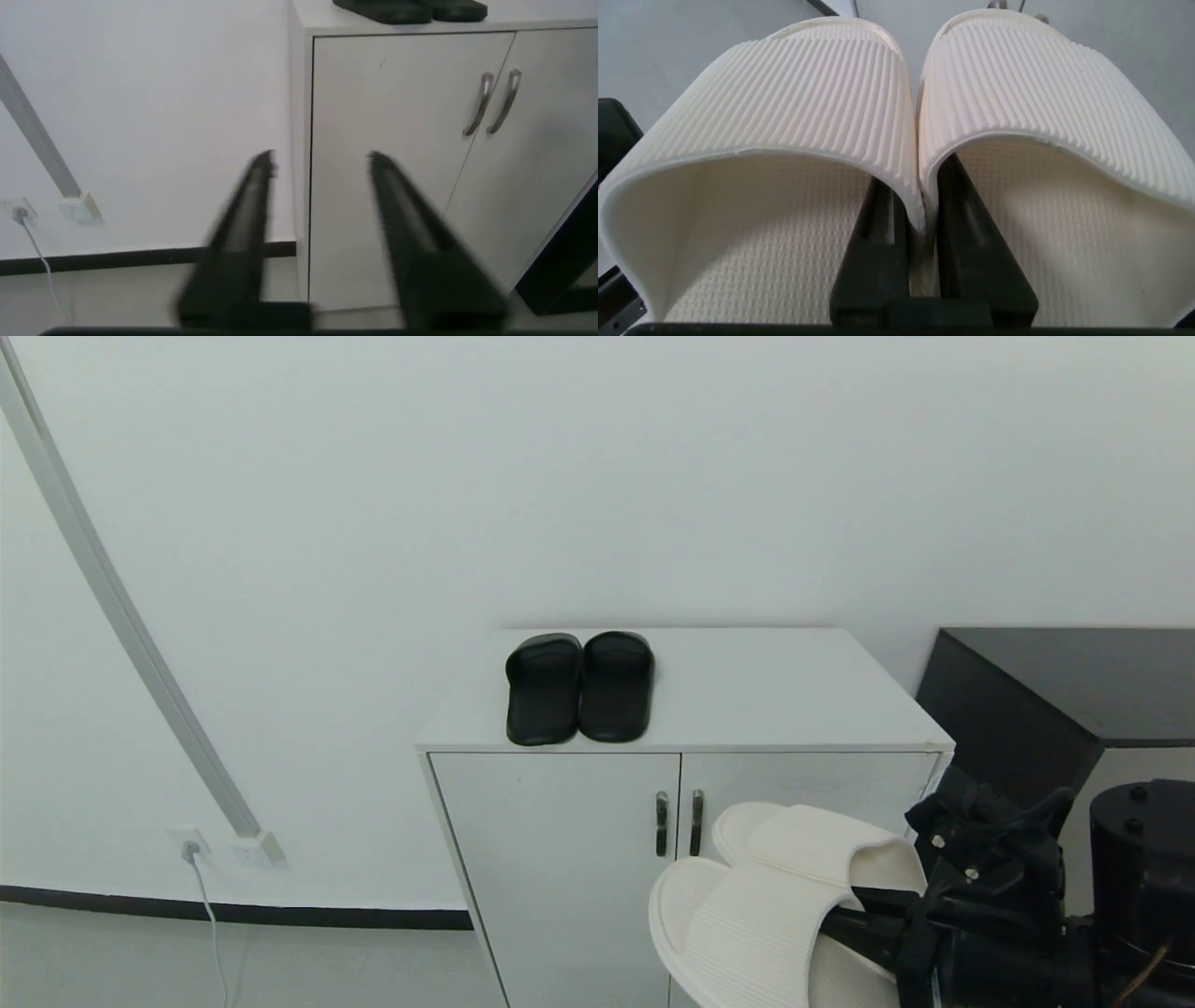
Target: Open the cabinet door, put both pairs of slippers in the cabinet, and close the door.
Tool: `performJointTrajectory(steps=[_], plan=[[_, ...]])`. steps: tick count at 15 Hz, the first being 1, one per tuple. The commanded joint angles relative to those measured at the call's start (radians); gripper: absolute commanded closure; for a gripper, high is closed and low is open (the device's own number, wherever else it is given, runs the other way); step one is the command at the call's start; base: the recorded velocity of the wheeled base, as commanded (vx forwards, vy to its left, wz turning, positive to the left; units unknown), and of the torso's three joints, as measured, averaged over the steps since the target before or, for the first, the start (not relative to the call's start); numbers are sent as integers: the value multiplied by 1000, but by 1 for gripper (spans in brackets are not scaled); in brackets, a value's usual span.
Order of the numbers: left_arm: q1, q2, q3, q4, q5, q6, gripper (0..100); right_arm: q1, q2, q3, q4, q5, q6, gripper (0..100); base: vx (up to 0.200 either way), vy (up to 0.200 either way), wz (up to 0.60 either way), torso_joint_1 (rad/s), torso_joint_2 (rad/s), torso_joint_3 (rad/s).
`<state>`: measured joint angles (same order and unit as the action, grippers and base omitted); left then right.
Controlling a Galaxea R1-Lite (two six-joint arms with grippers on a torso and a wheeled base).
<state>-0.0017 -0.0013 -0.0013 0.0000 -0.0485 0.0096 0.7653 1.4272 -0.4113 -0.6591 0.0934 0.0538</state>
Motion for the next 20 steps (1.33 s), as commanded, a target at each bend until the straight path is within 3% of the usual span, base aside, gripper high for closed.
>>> performJointTrajectory(steps=[1,11,20], plan=[[0,1,0,-2,1,-2,0,0,-2,0,0,0,0,100,0,0,0,-212,540,320],[0,1,0,-2,-1,-2,0,0,-1,6,0,0,-2,100,0,0,0,-192,509,320],[0,1,0,0,-2,0,0,0,-1,16,-2,0,-2,100,0,0,0,-118,466,345]])
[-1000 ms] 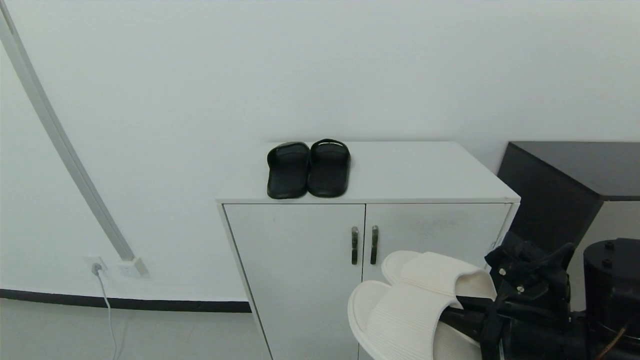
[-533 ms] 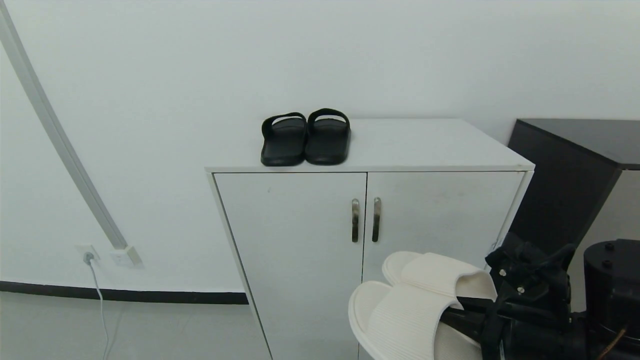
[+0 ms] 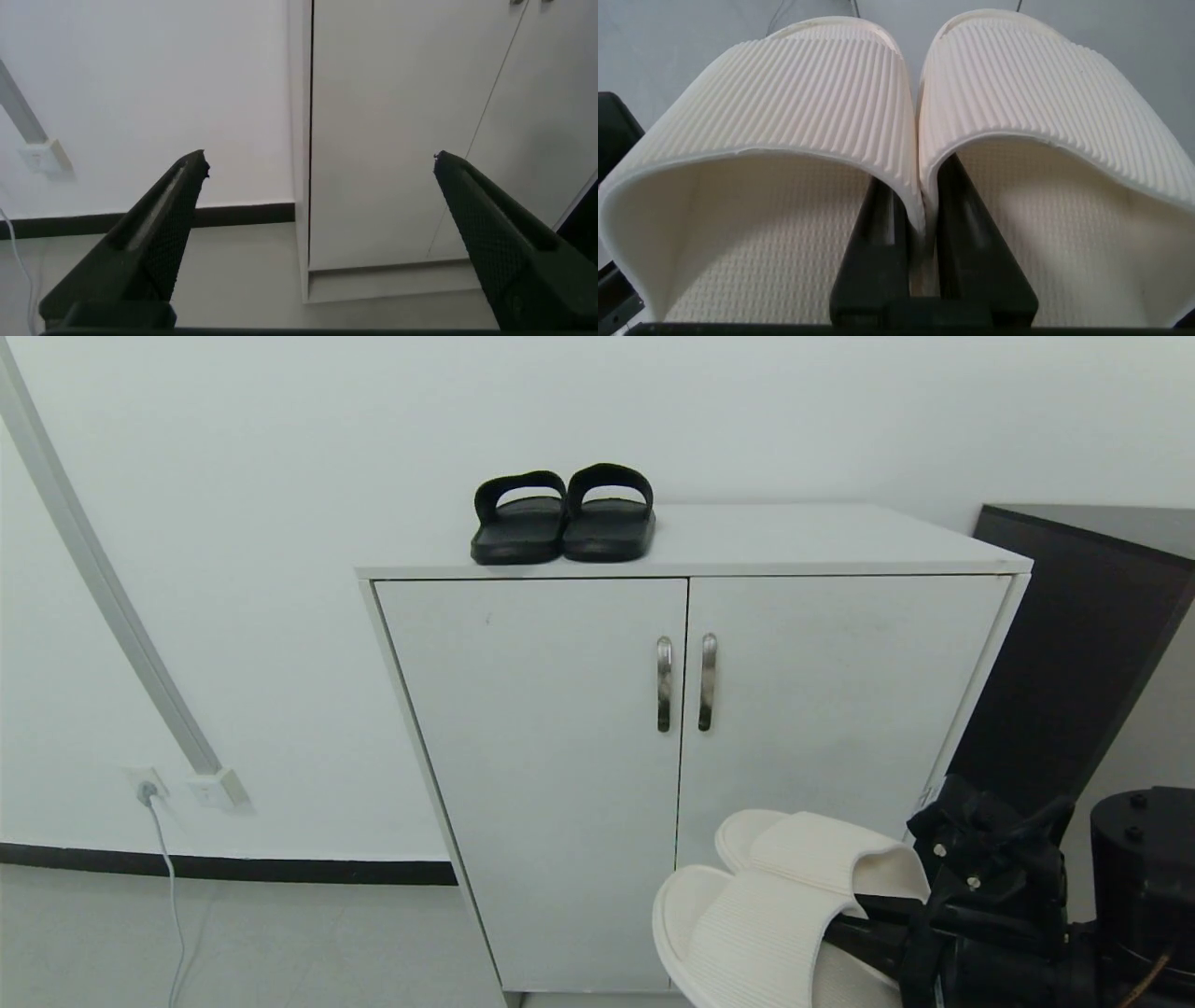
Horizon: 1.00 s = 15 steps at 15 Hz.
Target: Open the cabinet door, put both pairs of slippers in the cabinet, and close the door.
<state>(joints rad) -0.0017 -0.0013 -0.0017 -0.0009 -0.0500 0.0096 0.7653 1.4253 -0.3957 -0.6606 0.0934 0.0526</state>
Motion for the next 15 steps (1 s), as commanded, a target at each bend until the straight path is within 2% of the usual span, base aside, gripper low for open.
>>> performJointTrajectory(steps=[1,3,7,8,9,10,11,12,14,15], plan=[[0,1,0,-1,-2,3,0,0,1,2,-4,0,0,100,0,0,0,-46,442,378],[0,1,0,1,-4,3,0,0,0,15,-7,0,0,100,0,0,0,-17,359,308],[0,1,-4,-4,-1,6,0,3,0,15,-11,0,-2,100,0,0,0,-2,13,1],[0,9,-34,-10,1,15,0,3,1,15,-16,0,-2,100,0,0,0,0,0,0],[0,58,-138,-1,-2,3,0,3,1,17,-17,0,-2,100,0,0,0,0,0,0],[0,113,-190,1,-5,-8,0,3,1,17,-17,0,-2,100,0,0,0,0,0,0],[0,156,-195,-1,-14,-2,0,5,1,17,-17,0,-2,100,0,0,0,0,0,0],[-1,196,-190,-1,-59,10,0,5,1,17,-19,0,-2,100,0,0,0,0,0,0],[-1,299,-201,-8,-152,7,0,5,0,17,-17,0,-2,100,0,0,0,-9,50,57],[-1,343,-208,-30,-175,9,0,5,1,18,-17,0,-2,100,0,0,0,-12,119,119]])
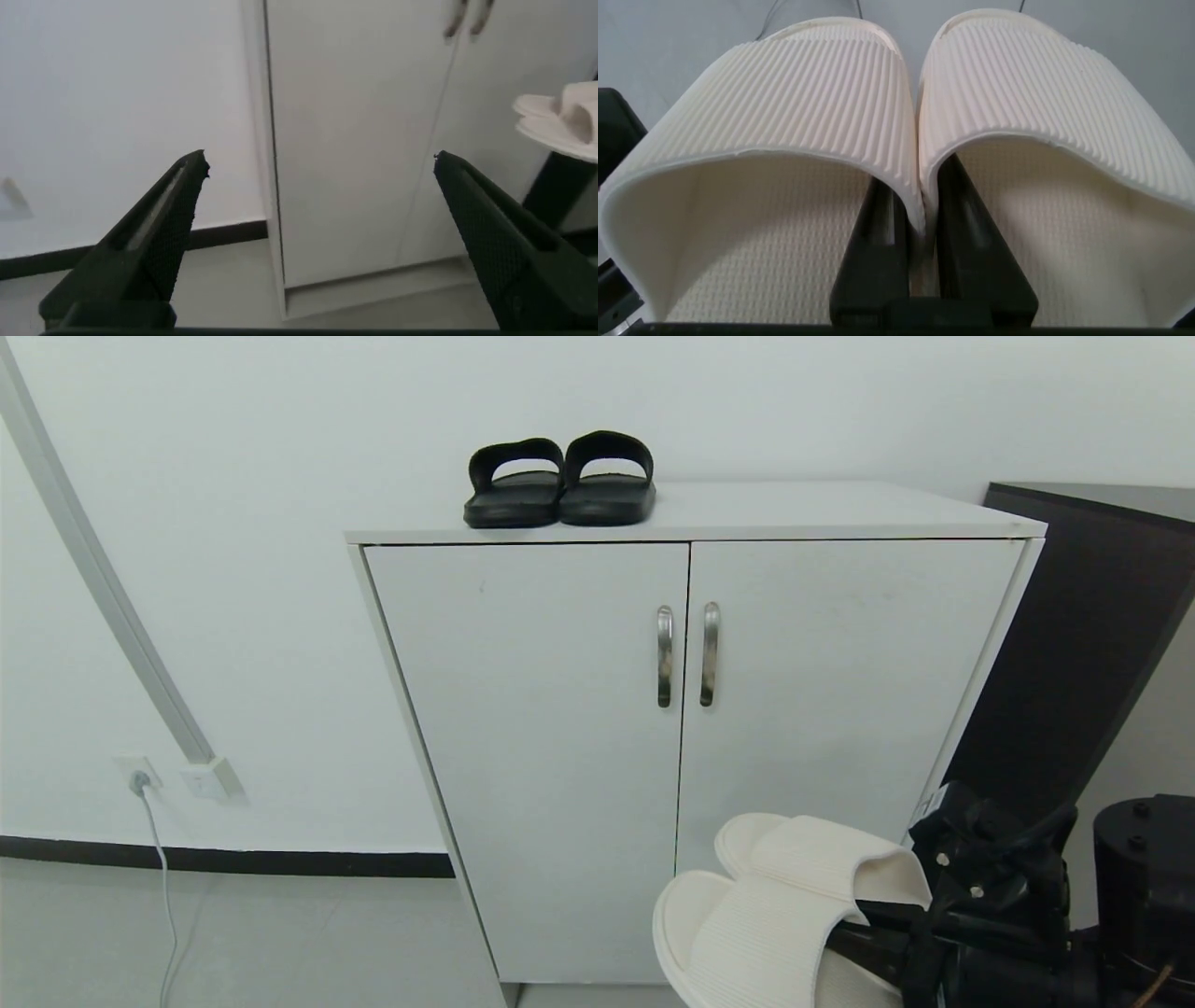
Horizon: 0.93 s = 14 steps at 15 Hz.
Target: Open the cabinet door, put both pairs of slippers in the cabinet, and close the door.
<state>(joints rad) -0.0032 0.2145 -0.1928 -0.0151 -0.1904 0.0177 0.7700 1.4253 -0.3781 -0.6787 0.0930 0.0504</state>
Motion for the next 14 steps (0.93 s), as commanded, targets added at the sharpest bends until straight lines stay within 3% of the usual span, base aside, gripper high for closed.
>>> performJointTrajectory(steps=[1,5,7,10,12,13,14], plan=[[-3,166,-30,-39,-57,2,0,0,0,1,1,1,0,100,0,0,0,-12,76,76],[-6,347,-60,-155,-245,8,0,0,0,5,-1,1,-18,100,0,0,0,0,0,0],[-47,428,-71,-235,-374,7,0,2,0,10,-1,1,-27,100,0,0,0,0,0,0],[-129,594,-159,-250,-380,5,0,5,-6,10,-10,2,-26,100,0,0,0,0,0,0],[-195,711,-215,-310,-371,-1,0,9,-8,10,-15,1,-27,100,0,0,0,0,0,0],[-225,755,-232,-350,-343,-1,0,14,-11,13,-15,1,-27,100,0,0,0,0,0,0],[-304,826,-255,-424,-264,-18,0,14,-25,13,-15,1,-27,100,0,0,0,0,0,0]])
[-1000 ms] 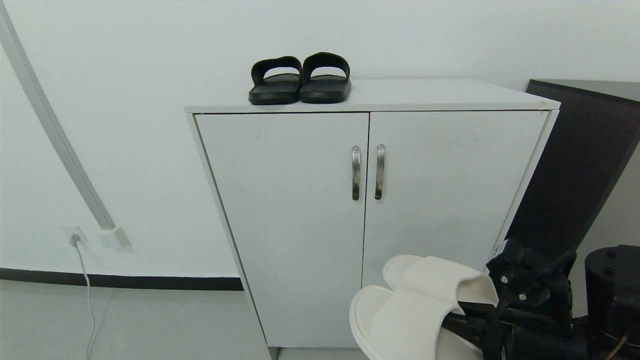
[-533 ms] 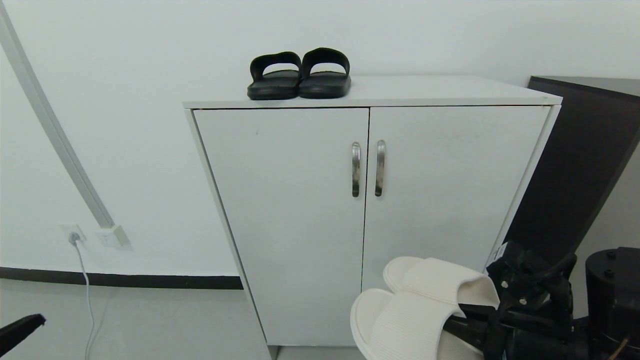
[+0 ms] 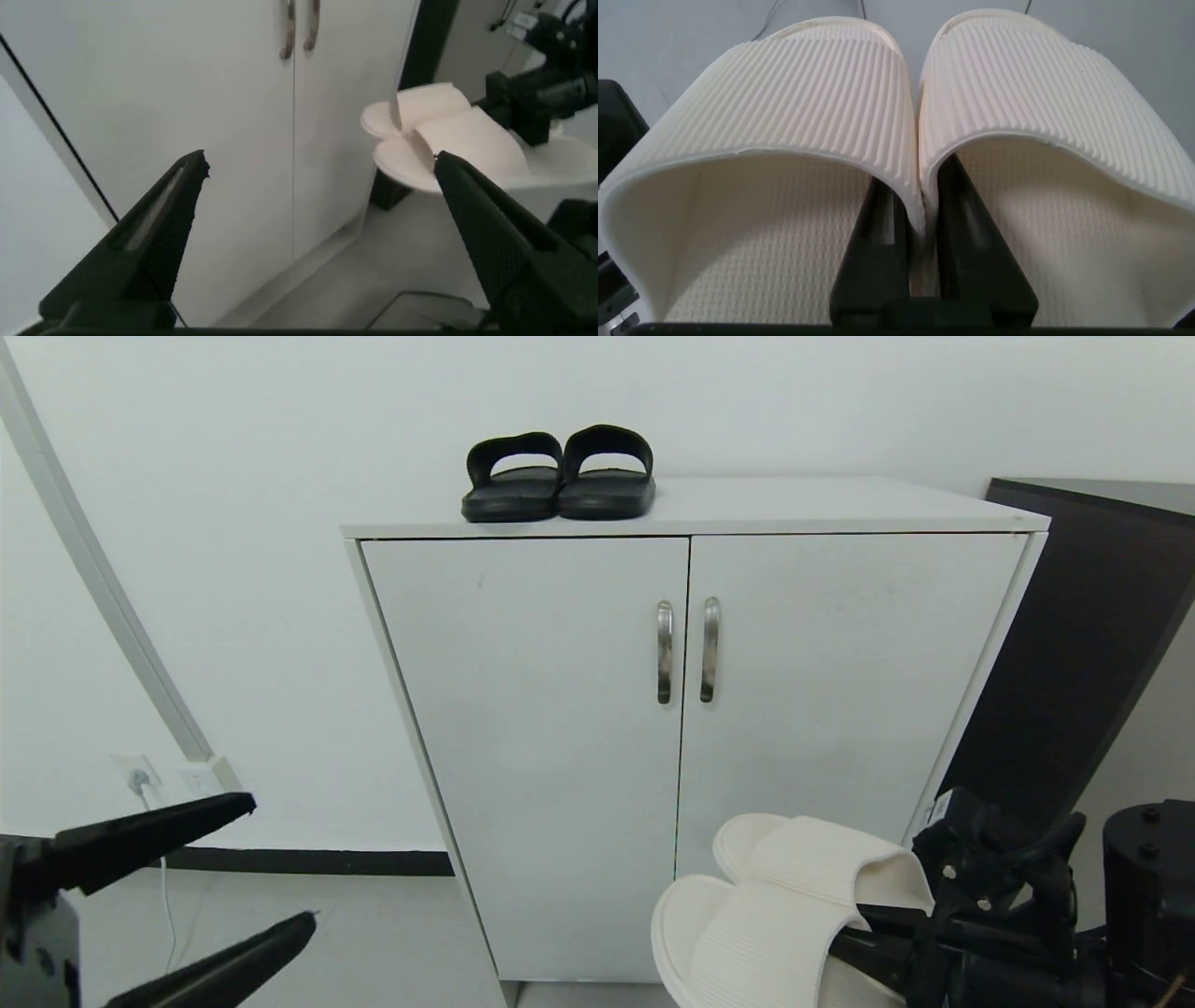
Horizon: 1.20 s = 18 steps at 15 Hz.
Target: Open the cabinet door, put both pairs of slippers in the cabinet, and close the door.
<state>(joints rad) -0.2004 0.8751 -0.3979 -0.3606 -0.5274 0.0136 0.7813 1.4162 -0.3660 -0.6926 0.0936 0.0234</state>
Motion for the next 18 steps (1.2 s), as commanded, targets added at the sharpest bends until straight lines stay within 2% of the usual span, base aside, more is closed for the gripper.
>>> performJointTrajectory(steps=[1,2,3,4,6,12,15,17,18], plan=[[-188,214,-68,-133,153,-41,0,3,-19,1,-1,0,1,100,0,0,0,0,0,0],[-281,266,-99,-182,244,-75,0,3,-20,-1,-2,0,1,100,0,0,0,0,0,0],[-315,288,-114,-201,276,-90,0,3,-20,-1,-2,0,1,100,0,0,0,0,0,0],[-392,347,-164,-233,325,-126,0,3,-20,1,-2,0,1,100,0,0,0,0,0,0],[-465,423,-234,-233,331,-126,0,3,-17,1,-1,0,1,100,0,0,0,0,0,0],[-514,714,-541,-235,333,-127,0,10,-11,5,1,0,-7,100,0,0,0,0,0,0],[-519,814,-653,-225,314,-129,0,10,-11,9,-1,0,-7,100,0,0,0,0,0,0],[-519,832,-697,-198,274,-138,0,10,-11,9,-1,0,-5,100,0,0,0,0,0,0],[-510,841,-742,-144,201,-178,0,10,-5,10,-1,0,-5,100,0,0,0,0,0,0]])
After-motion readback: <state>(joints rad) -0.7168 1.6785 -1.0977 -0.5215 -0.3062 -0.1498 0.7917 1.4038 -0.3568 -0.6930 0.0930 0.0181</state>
